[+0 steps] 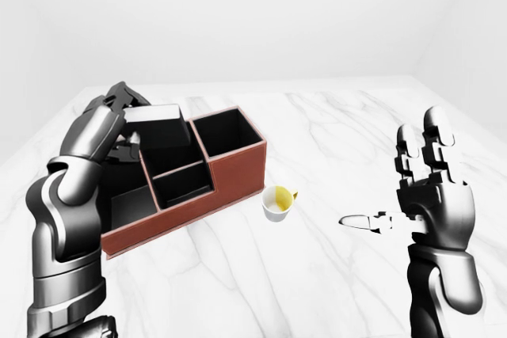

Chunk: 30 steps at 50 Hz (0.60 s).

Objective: Pick up the book and place it in the front compartment of the caddy.

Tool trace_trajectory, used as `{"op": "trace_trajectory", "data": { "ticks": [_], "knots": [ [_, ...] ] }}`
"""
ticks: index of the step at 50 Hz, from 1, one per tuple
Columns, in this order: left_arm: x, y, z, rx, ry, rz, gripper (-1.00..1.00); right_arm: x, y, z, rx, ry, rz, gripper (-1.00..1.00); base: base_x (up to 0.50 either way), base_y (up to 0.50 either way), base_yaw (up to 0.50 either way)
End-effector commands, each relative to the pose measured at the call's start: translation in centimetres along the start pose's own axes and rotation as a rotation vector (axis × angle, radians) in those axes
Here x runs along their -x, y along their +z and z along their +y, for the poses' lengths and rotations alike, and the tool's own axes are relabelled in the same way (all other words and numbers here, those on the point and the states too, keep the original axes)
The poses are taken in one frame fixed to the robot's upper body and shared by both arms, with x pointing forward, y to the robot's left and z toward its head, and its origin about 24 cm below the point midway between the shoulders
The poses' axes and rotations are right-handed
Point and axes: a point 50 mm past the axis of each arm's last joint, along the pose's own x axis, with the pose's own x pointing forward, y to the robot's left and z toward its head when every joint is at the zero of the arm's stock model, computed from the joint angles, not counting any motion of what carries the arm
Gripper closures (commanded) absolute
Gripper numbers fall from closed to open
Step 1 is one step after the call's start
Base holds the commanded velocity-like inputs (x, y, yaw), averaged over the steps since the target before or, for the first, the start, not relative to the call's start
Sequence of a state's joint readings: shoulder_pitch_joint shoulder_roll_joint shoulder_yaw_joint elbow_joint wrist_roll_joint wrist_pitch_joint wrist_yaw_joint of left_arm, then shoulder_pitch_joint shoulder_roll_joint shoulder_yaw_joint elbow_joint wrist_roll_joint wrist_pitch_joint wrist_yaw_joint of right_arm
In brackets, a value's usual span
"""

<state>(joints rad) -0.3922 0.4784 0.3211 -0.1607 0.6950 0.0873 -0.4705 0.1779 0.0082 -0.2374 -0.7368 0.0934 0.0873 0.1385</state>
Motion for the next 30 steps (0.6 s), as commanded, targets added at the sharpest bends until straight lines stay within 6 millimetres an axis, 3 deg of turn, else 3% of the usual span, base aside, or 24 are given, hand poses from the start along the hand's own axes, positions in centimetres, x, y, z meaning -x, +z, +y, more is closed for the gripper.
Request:
{"op": "trace_trajectory", "data": {
  "ticks": [1, 30],
  "knots": [
    [-0.6, 0.9, 0.6, 0.035, 0.069, -0.039, 1.0, 0.0, -0.3, -0.2, 0.003, -0.005, 0.013, -1.0, 0.0, 0.0, 0.0],
    [-1.4, -0.9, -1.9, 0.125, 0.046, 0.029, 1.0, 0.3, 0.1, -0.1, 0.009, -0.008, 0.005, -1.0, 0.0, 0.0, 0.0]
  ]
}}
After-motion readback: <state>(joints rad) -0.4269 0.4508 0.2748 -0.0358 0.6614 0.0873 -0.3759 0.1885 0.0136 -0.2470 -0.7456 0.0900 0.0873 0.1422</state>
